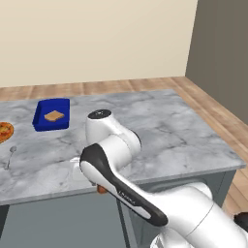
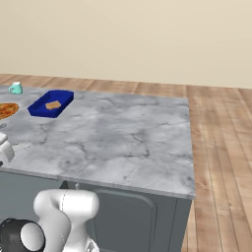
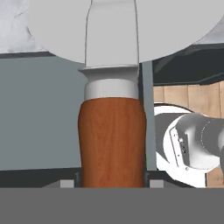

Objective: Take the pizza cutter from the drawer on the left and place it on the dining counter for cutting.

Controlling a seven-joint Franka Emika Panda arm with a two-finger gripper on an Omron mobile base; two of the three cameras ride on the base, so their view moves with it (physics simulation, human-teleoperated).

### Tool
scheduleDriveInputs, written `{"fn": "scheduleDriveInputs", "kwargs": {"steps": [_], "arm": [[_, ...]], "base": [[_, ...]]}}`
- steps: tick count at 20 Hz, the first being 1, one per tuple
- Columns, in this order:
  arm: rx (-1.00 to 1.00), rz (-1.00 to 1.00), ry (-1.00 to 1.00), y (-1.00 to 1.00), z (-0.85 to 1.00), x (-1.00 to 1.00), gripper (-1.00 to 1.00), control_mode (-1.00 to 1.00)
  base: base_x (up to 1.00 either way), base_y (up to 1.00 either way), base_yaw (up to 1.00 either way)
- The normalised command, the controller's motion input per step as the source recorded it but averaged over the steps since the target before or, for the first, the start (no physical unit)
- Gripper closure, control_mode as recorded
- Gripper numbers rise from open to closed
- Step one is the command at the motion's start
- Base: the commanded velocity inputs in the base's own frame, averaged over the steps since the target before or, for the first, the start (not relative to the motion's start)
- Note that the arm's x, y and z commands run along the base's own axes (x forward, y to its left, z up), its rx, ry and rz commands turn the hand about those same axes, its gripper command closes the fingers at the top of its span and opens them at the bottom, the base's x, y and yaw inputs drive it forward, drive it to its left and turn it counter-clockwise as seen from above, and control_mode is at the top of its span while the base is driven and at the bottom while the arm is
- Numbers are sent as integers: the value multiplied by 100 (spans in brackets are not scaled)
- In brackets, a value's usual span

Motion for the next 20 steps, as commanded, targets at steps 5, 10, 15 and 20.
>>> {"fn": "scheduleDriveInputs", "kwargs": {"steps": [5,10,15,20], "arm": [[0,0,0,-84,15,25,100,-100],[0,0,0,-89,13,25,100,-100],[0,0,0,-87,10,27,100,-100],[0,0,-2,-89,1,19,100,-100]], "base": [[0,0,0],[0,0,0],[0,0,0],[0,0,0]]}}
